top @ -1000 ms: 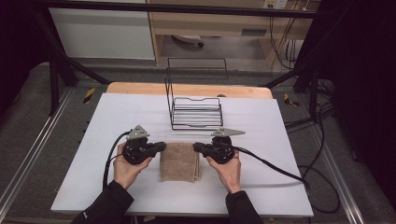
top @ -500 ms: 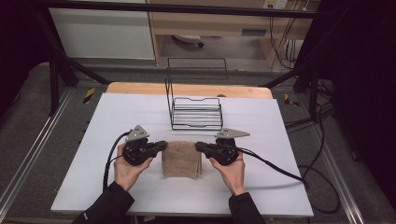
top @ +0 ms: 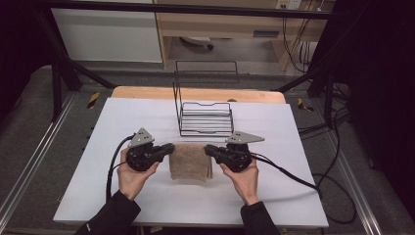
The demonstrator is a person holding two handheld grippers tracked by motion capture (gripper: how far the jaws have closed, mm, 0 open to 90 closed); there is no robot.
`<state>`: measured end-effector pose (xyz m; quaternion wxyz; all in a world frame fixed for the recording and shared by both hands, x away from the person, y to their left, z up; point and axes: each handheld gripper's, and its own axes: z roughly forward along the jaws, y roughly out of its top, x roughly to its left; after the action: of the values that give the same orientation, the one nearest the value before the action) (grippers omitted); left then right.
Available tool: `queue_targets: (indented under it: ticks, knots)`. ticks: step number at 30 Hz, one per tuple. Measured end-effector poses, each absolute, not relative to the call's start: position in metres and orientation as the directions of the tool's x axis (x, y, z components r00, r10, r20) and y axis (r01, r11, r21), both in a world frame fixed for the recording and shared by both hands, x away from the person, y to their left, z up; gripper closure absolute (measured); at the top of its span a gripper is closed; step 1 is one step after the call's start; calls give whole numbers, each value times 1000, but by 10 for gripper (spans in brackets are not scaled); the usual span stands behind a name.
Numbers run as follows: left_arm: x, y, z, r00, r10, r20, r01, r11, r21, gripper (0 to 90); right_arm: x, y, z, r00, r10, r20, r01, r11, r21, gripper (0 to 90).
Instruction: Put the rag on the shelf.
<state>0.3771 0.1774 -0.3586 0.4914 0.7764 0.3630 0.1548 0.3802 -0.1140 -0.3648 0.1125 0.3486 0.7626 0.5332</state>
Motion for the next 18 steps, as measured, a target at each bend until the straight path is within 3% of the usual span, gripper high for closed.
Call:
queue_targets:
  ticks: [18]
  knots:
    - [380, 164, -335, 713, 696, -92, 338, -226, 913, 858, 375, -130, -335, -725, 673, 148, 342, 165, 925, 844]
